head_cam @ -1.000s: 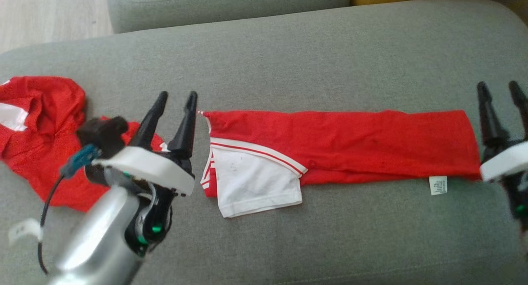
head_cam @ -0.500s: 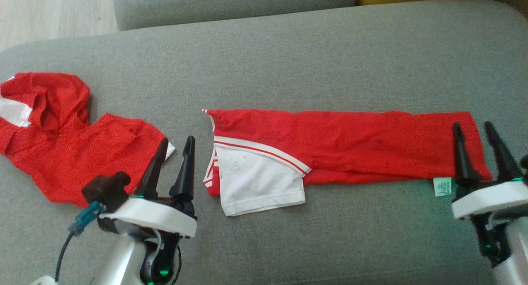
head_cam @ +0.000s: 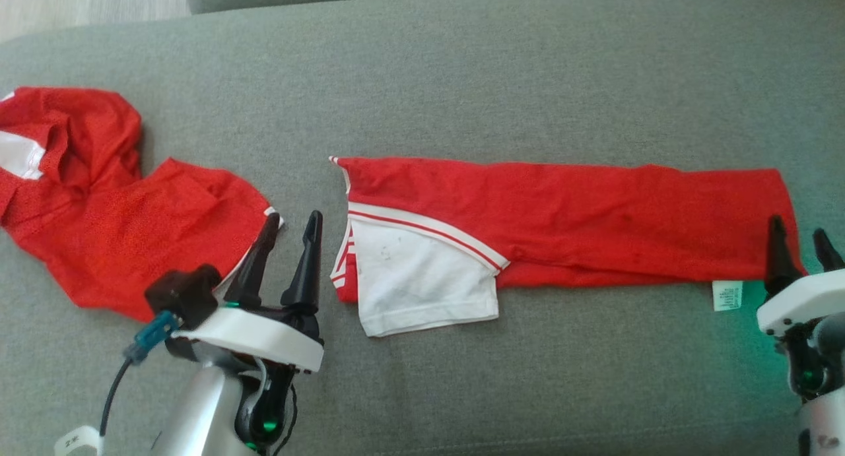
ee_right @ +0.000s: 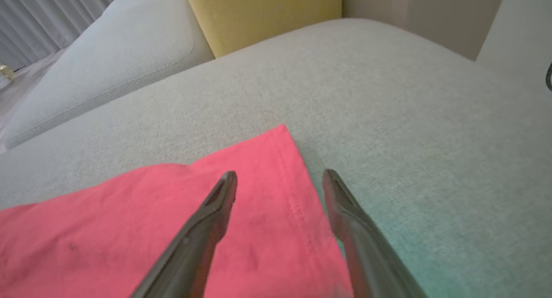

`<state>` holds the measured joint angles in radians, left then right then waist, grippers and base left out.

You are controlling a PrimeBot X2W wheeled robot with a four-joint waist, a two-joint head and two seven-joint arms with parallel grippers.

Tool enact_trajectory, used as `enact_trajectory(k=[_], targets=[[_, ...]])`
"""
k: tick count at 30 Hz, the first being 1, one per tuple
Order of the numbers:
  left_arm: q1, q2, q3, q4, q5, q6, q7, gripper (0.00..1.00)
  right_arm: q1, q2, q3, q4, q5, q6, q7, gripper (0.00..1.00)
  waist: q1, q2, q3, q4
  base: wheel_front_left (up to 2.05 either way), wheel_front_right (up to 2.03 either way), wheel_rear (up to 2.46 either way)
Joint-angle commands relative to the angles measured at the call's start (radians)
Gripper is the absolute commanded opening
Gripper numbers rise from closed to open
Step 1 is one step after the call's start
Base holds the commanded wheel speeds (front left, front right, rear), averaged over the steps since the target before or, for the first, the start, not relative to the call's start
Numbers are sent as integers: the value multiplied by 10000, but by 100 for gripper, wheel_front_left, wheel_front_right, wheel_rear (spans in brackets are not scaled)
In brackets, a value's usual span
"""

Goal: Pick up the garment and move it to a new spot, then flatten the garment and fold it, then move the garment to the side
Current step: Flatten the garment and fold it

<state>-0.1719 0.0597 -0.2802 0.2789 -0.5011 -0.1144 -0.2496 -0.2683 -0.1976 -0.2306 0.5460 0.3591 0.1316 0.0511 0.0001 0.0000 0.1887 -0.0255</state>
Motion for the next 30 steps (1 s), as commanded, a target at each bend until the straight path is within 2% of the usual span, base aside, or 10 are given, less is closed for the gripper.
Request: enact_trajectory(k=[1,11,28,29,30], targets=[[-471,35,318,-249,123,-29,-121,100,-351,-112,42,-199,-90,-9,93,100,-1,0,51,33,0,0,0],[-653,-36,491,-156,293,-123,-122,100,-768,244,-782,274,-250,-9,1188,100,-1,0,314,69,0,0,0],[-1253,-80,894,-261,284,-158,-122,100,-948,237,-417,-193,367,-9,2710,100,-1,0,1249,34,0,0,0],[-1274,-80,939,-262,301,-158,-122,100,-936,244,-415,-227,445,-9,2771,33,-1,0,1263,22,0,0,0],[-1291,-80,980,-262,319,-159,-122,100,-920,240,-395,-268,507,-9,2828,0,-1,0,1273,9,0,0,0]])
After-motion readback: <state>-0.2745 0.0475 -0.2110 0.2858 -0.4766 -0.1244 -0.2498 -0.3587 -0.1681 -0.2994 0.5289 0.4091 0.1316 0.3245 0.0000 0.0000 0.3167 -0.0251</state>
